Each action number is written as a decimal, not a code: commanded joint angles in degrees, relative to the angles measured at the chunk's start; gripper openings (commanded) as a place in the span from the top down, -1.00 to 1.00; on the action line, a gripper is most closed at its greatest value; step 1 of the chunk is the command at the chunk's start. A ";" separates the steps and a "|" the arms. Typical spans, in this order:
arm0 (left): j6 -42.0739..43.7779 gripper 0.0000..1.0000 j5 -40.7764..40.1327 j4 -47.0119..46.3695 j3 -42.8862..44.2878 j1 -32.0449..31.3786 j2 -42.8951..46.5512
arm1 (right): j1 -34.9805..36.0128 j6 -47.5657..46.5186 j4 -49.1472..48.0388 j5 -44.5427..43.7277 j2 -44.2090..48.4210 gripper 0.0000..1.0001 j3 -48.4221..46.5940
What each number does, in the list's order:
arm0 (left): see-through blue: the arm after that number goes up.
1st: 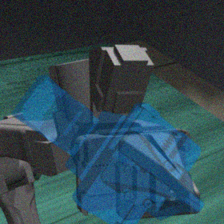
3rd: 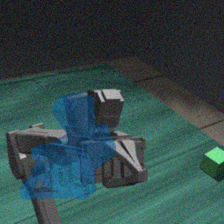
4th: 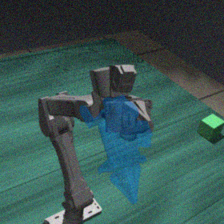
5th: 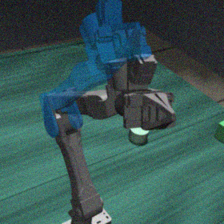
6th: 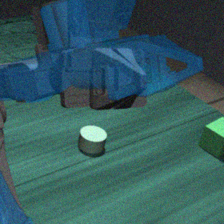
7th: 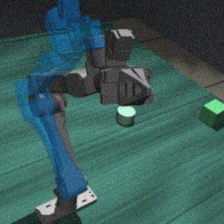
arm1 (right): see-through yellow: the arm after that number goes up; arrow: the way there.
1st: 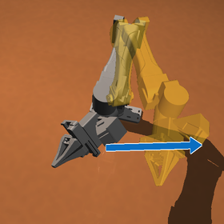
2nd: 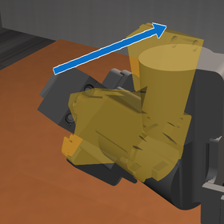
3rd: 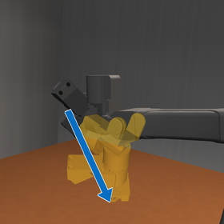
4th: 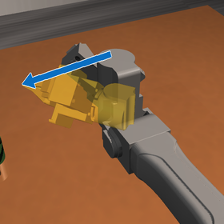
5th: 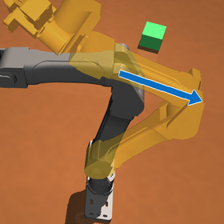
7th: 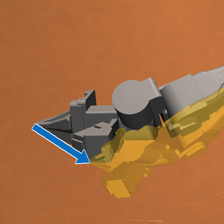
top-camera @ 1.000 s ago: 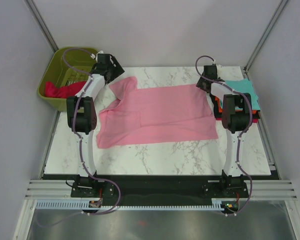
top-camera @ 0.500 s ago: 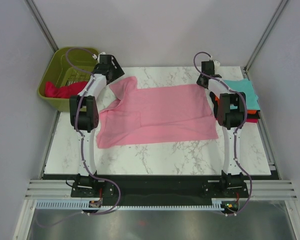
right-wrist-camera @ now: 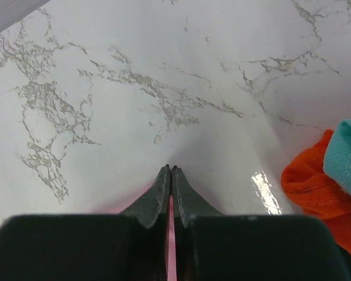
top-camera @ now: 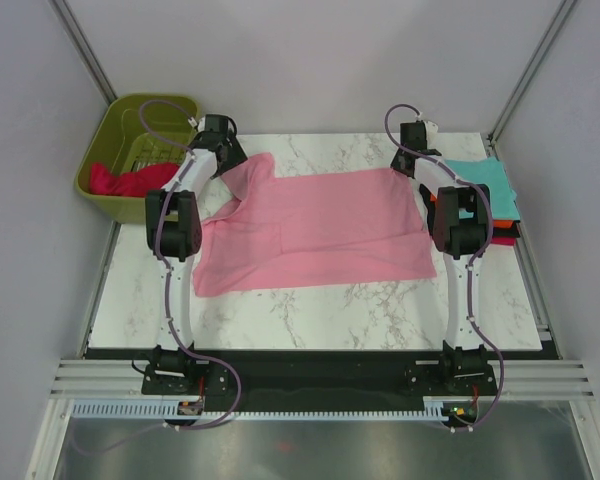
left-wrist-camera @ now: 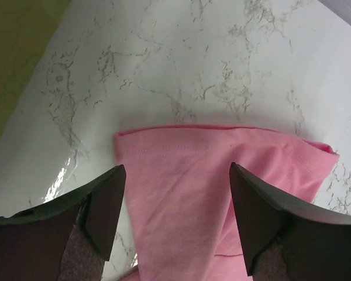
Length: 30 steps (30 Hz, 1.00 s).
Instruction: Fold and stack the t-shirts
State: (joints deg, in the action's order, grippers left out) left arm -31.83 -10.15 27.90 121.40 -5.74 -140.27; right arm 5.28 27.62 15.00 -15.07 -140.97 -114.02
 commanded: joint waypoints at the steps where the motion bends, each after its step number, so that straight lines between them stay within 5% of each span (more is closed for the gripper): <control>1: 0.37 -0.57 -3.65 2.77 2.52 0.11 -1.85 | 0.43 -0.20 0.29 -0.05 0.52 0.89 0.64; 15: -3.58 -0.36 -3.56 12.00 11.75 0.20 -7.56 | 0.52 -0.02 0.20 -0.05 2.54 0.88 3.80; 30: -1.49 -0.47 -7.06 11.75 5.87 -2.69 -3.26 | 0.61 0.77 -0.15 -0.13 4.56 0.84 6.61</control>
State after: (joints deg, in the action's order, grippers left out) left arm -32.69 -14.46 35.44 130.47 -6.72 -145.16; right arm 5.52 27.88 12.32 -15.09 -138.37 -108.86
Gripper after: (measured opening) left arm 0.732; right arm 0.080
